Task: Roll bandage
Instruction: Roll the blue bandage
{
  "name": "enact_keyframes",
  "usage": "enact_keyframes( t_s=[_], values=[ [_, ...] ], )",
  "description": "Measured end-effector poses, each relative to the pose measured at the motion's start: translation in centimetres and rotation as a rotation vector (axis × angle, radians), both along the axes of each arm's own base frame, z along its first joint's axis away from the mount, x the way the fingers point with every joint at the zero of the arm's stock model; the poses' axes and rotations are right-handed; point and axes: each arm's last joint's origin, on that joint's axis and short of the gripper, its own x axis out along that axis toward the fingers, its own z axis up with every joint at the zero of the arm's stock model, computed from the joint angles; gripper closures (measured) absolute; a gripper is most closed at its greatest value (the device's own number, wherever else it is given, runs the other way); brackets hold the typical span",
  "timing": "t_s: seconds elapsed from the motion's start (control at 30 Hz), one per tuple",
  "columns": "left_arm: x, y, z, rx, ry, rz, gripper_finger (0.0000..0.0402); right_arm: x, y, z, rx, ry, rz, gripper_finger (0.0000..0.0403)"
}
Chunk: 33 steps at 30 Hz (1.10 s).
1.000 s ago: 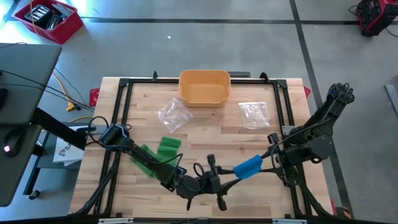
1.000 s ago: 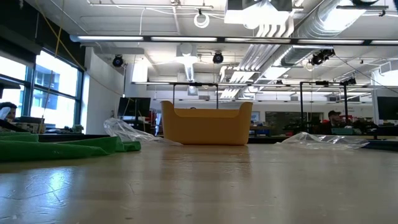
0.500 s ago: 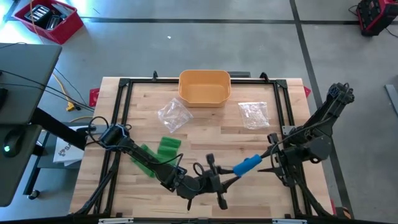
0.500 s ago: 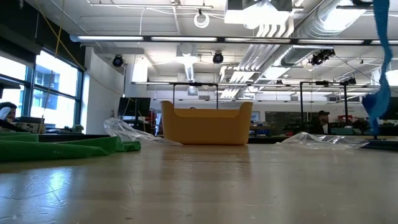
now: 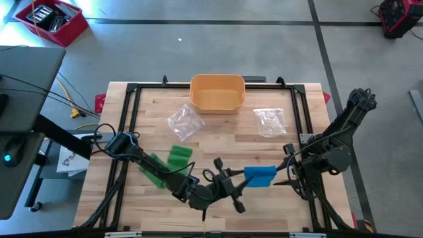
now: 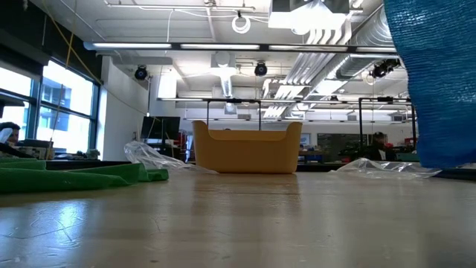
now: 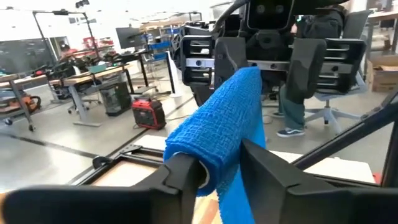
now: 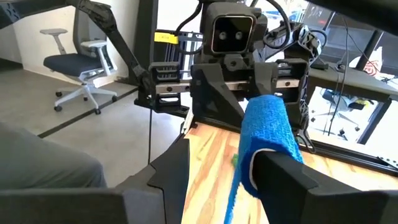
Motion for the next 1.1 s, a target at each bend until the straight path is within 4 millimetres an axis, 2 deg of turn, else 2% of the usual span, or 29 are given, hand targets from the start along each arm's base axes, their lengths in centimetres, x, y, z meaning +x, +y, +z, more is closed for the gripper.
enact_keyframes(
  t_s=[0.17, 0.27, 0.6, 0.93, 1.03, 1.1],
  values=[
    [-0.06, -0.24, 0.01, 0.005, 0.002, -0.033, 0.0376, -0.01, -0.07, 0.04, 0.001, -0.002, -0.012, 0.0242],
    [-0.19, -0.50, -0.02, 0.024, 0.013, -0.039, 0.0391, 0.02, -0.10, 0.03, 0.000, -0.002, -0.019, 0.0242],
    [-0.33, -0.85, -0.03, 0.061, 0.032, -0.064, 0.0379, -0.02, -0.06, -0.10, -0.010, 0.008, -0.008, 0.0242],
    [-0.20, -0.61, 0.05, 0.058, 0.027, -0.065, 0.0282, -0.04, -0.04, -0.14, -0.004, 0.013, -0.004, 0.0242],
    [-0.18, -0.52, 0.04, 0.058, 0.027, -0.054, 0.0285, -0.05, -0.08, -0.28, -0.016, 0.022, -0.009, 0.0242],
    [-0.19, -0.50, 0.03, 0.065, 0.032, -0.044, 0.0305, -0.07, -0.10, -0.44, -0.029, 0.033, -0.010, 0.0242]
  ],
)
